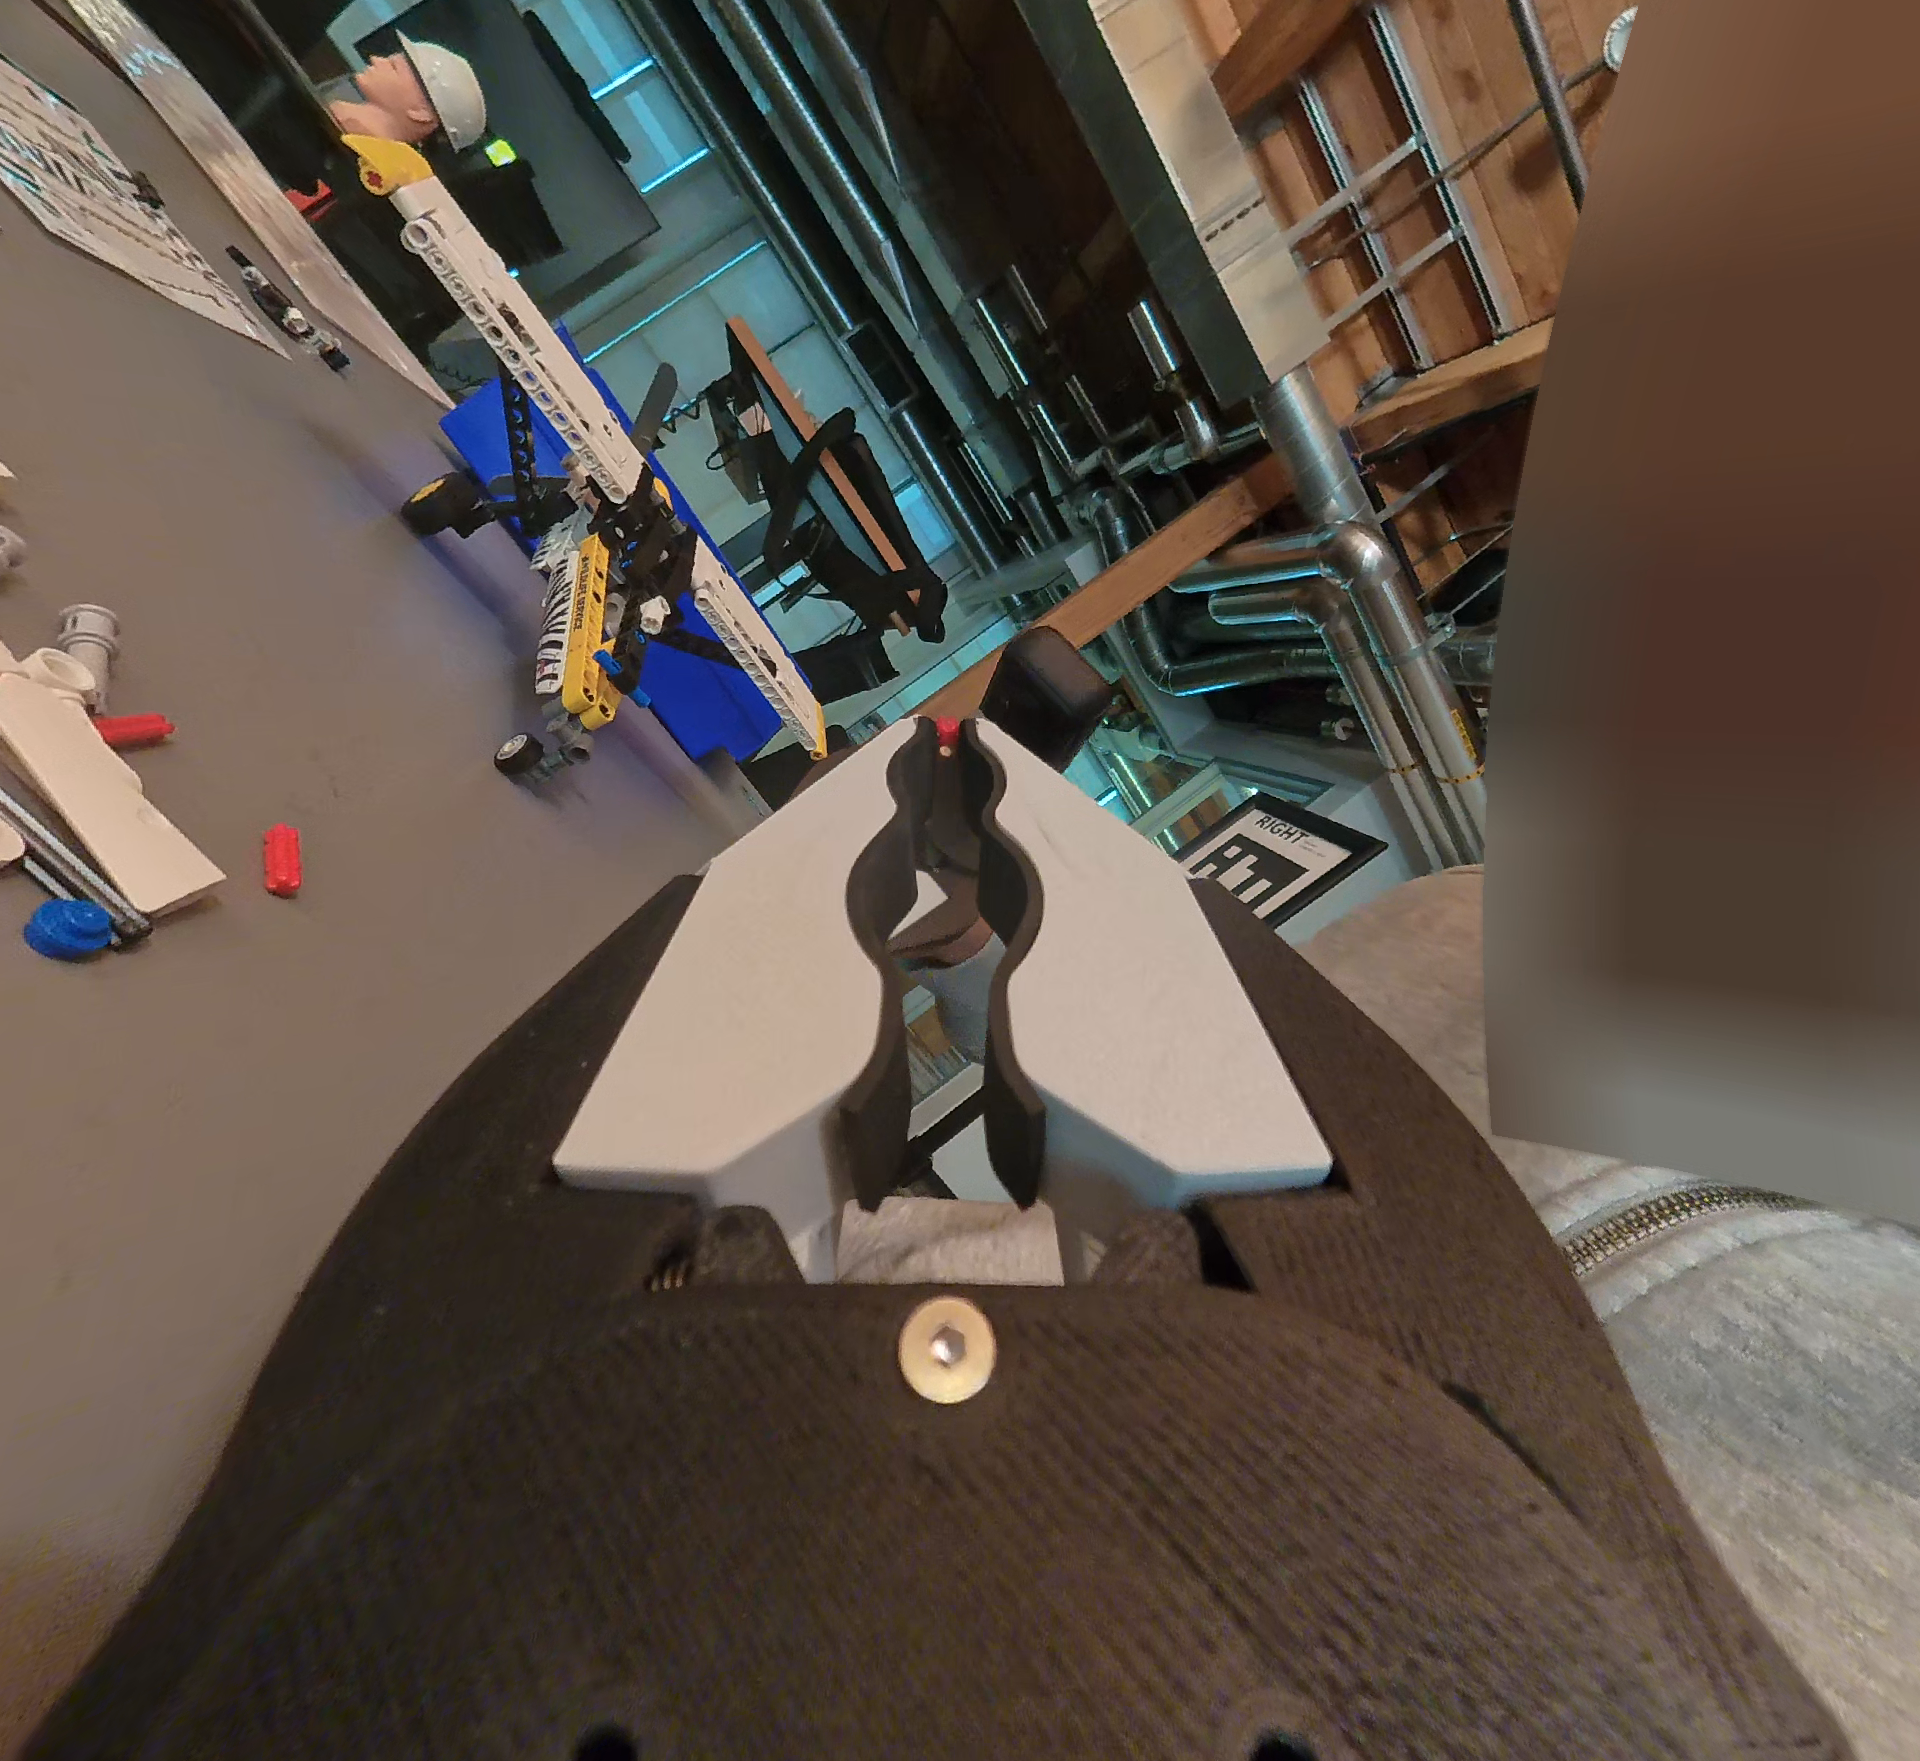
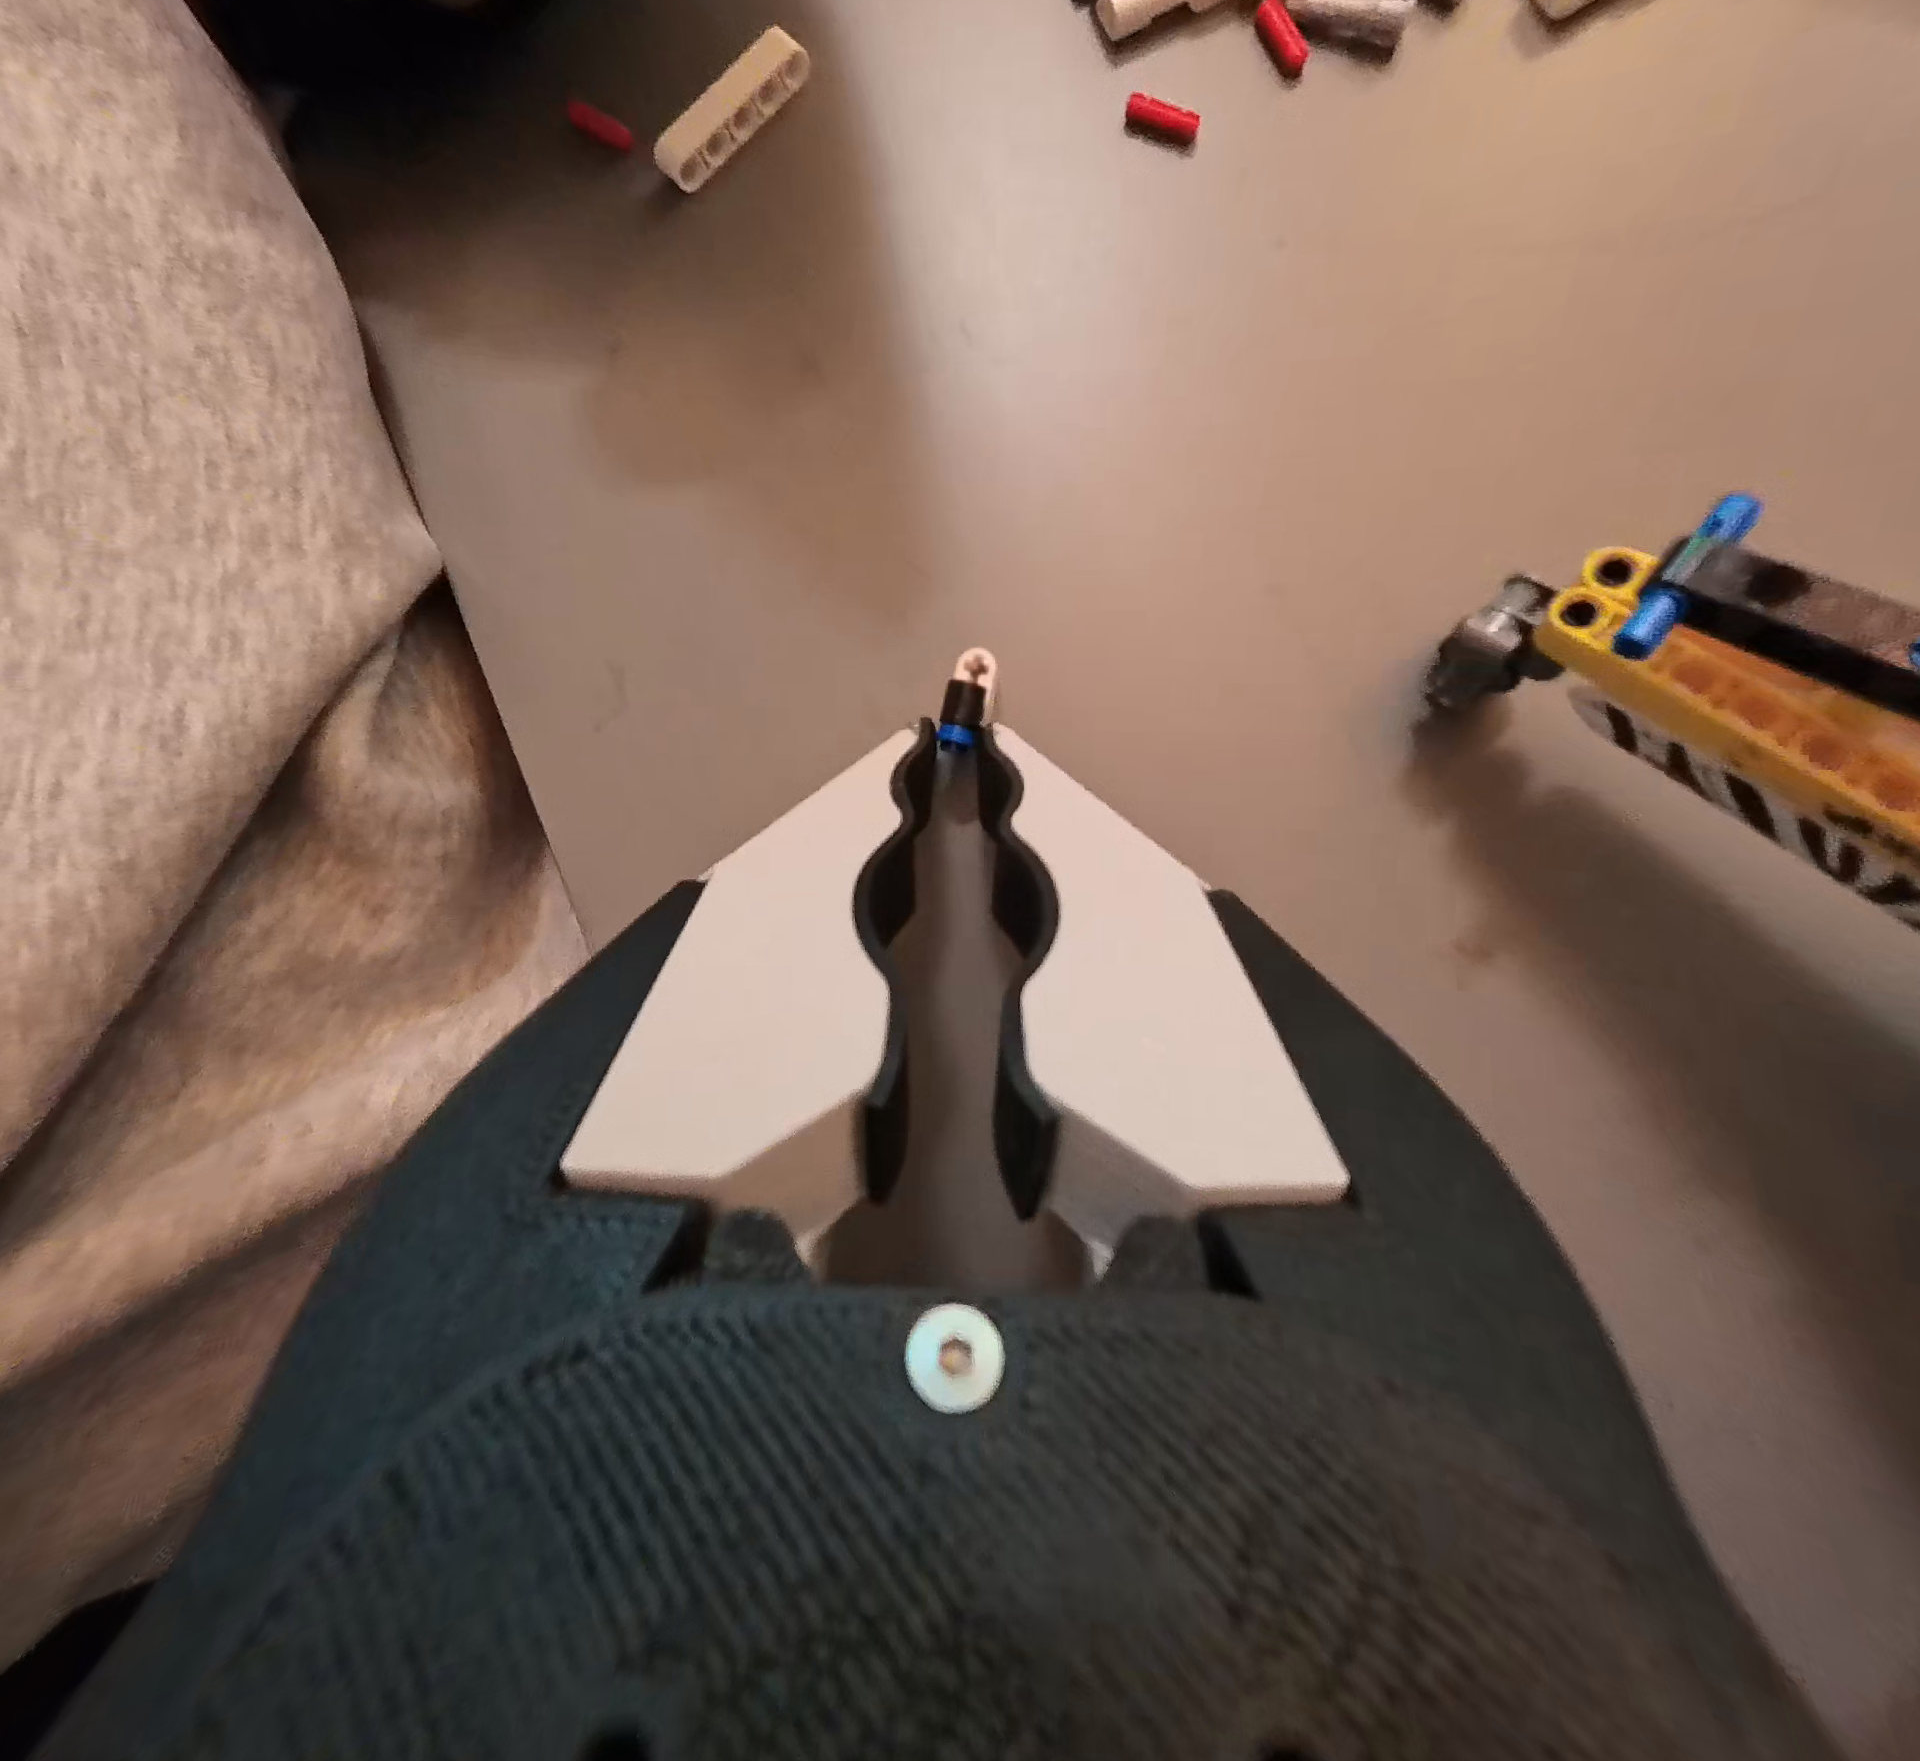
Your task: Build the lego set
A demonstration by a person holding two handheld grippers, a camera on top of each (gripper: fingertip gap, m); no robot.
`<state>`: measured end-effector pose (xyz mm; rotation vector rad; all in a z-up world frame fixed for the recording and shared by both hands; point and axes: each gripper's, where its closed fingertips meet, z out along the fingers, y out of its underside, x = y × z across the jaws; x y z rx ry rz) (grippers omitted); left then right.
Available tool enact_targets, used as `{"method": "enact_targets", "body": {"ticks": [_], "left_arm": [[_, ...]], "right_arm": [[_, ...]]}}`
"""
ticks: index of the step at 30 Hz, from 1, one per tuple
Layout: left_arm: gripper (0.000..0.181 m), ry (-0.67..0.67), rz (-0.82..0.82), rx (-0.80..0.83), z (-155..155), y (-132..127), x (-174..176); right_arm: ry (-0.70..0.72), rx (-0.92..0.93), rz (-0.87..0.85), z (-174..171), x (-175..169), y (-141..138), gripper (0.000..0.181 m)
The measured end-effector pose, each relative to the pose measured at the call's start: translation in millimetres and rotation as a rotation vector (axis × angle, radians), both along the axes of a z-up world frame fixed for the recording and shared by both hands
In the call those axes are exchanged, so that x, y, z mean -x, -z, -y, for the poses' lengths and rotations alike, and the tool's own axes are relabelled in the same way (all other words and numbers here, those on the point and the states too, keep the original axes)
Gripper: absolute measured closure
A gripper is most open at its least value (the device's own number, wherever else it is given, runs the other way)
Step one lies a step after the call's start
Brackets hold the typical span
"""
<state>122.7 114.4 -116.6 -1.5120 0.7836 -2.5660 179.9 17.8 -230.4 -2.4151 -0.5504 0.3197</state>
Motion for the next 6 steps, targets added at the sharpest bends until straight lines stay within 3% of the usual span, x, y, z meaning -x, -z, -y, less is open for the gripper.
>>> {"method": "enact_targets", "body": {"ticks": [2,6], "left_arm": [[0.18,0.0,-0.001,-0.001,0.1,0.1,-0.1],[0.18,0.001,-0.004,-0.004,0.5,0.6,-0.5]], "right_arm": [[-0.009,-0.007,-0.005,-3.1,2.8,0.6,0.173],[0.034,-0.07,-0.04,-14.7,1.5,-17.1,0.148]]}}
